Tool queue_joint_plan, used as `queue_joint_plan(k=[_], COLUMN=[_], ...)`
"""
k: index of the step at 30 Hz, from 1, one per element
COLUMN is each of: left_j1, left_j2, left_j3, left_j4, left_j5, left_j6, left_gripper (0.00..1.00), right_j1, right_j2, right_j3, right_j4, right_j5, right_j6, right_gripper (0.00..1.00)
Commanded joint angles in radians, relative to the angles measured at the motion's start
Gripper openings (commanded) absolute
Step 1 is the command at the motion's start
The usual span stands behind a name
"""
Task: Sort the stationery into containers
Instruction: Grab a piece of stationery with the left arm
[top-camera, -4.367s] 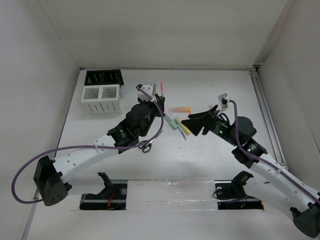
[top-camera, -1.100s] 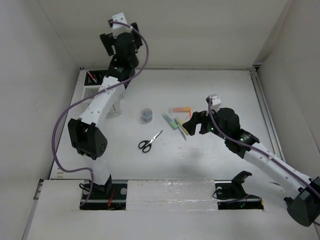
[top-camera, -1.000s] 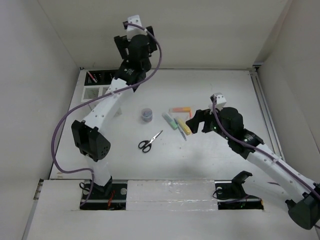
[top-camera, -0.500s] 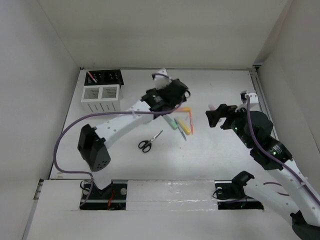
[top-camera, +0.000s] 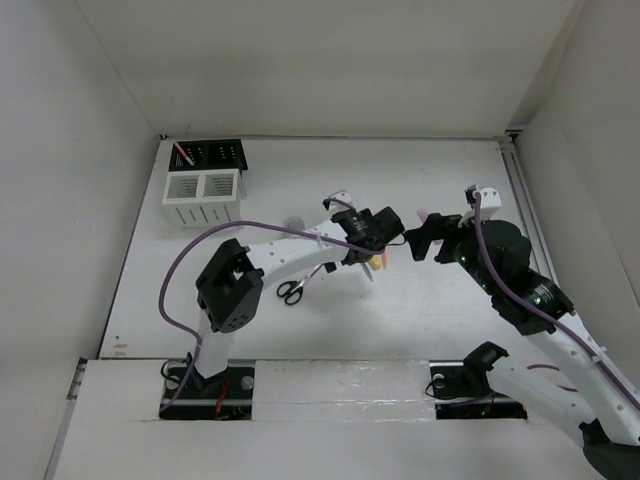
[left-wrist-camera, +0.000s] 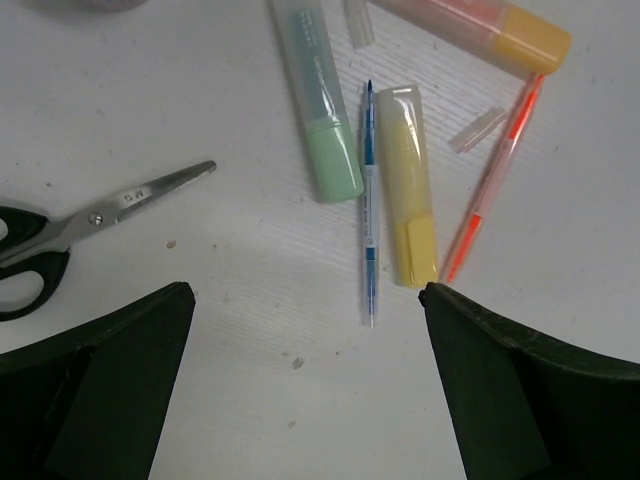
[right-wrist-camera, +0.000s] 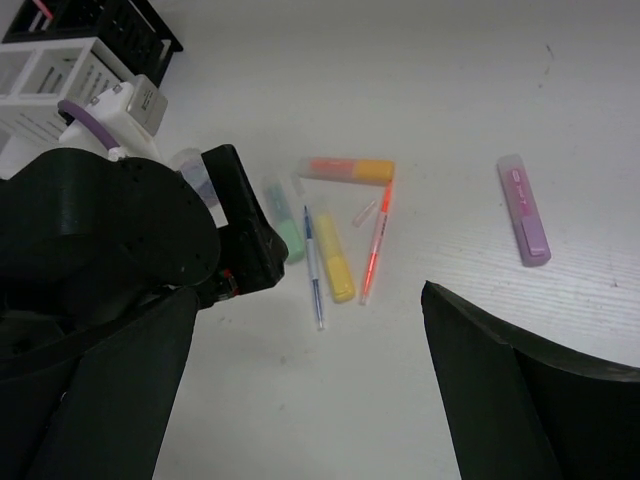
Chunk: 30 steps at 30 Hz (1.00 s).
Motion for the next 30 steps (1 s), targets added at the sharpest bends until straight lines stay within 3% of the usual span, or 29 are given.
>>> queue_joint_plan(k=[1,18,30], left_j1=[-0.008,0.028,0.038], left_j2=[0.033,0.155,0.196], left_j3=[-0.015,-0.035,-0.016], left_j4=[0.017,0.115,0.124], left_j5=[0.012,0.1,0.1], left_j6=[-0.069,-0.011,-0.02], left_gripper=[0.95,0.76,0.75], right_j1=[-0.006,-0.006,-0.006], right_j2=[-0.006,-0.069,-0.088], right_j3=[-0.003,-0.012,-0.012], right_j4=[0.04,0.021,0.021], right_j5=[-0.026,-0.005,-0.015], right_j6=[-0.016,0.002,0.002], right_gripper=[1.0,1.0,1.0])
